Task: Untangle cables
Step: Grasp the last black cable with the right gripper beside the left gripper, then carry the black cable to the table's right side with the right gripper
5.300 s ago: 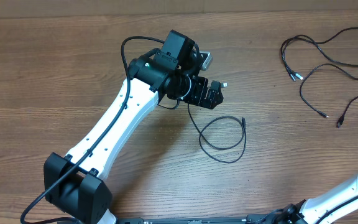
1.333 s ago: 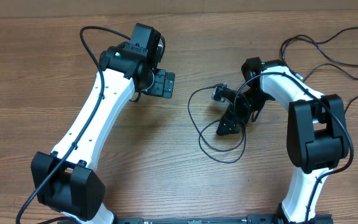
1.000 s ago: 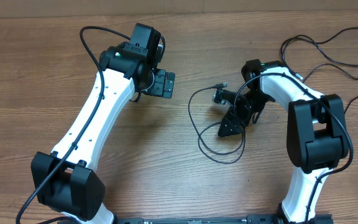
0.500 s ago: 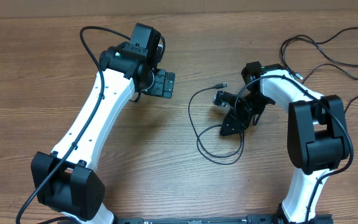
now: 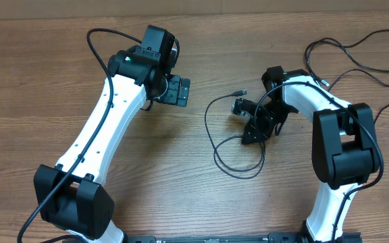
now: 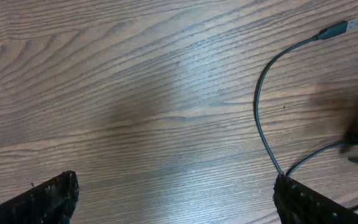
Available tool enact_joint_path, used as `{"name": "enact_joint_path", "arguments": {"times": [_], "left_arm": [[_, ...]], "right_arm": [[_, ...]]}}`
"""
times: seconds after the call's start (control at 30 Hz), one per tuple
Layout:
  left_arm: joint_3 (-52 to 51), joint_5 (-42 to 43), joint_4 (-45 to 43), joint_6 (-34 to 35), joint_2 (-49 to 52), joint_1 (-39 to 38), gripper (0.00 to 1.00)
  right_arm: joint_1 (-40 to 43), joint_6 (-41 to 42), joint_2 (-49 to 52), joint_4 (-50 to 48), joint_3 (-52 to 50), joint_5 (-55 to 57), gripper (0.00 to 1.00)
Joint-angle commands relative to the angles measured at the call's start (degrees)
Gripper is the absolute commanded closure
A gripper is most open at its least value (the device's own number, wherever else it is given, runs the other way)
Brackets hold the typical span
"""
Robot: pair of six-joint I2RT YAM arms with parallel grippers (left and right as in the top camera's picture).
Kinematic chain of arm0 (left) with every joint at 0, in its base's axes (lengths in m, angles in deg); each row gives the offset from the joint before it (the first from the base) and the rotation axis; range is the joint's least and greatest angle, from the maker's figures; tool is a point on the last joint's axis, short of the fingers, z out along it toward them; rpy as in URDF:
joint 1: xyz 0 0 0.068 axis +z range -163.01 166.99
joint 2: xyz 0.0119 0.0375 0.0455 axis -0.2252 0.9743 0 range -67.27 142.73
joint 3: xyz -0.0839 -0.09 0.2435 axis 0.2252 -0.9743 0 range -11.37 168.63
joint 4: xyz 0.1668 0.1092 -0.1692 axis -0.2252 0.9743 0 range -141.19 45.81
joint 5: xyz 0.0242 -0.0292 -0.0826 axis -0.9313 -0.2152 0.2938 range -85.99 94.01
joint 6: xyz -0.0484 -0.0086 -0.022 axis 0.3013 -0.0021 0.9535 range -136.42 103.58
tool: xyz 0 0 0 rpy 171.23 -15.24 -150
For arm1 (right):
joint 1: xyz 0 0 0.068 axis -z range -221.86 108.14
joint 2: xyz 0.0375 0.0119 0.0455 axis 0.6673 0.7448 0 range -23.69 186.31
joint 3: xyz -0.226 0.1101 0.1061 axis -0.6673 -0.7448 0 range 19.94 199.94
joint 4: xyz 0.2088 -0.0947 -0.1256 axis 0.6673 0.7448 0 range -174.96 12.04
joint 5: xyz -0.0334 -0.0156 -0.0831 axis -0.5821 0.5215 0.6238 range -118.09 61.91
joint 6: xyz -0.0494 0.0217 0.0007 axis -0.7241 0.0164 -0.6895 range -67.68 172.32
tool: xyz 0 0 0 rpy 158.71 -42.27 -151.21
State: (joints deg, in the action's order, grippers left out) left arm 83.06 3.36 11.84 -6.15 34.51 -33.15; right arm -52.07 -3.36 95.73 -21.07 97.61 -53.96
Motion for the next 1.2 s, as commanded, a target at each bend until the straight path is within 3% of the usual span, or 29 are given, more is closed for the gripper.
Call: {"name": "enact_joint_path", "arguments": {"times": [0.0, 0.07, 0.6, 1.17], "left_arm": [[0.57, 0.68, -0.07, -1.27, -0.63, -0.13, 0.00], [0.57, 0.68, -0.04, -1.27, -0.63, -0.13, 0.00], [0.57, 0.68, -0.04, -1.27, -0.63, -0.13, 0.00], [0.57, 0.68, -0.04, -1.27, -0.63, -0.13, 0.00]], "right_arm": [[-0.17, -0.09, 1.16, -0.68, -1.51, 4.39, 0.86], [-0.17, -0.09, 1.16, -0.94, -1.51, 4.39, 0.96], [-0.24, 3.19, 1.05, 0.57, 0.22, 3.30, 0.96], [-0.22, 15.10, 0.37, 24.20, 30.88, 5.68, 0.96]]}}
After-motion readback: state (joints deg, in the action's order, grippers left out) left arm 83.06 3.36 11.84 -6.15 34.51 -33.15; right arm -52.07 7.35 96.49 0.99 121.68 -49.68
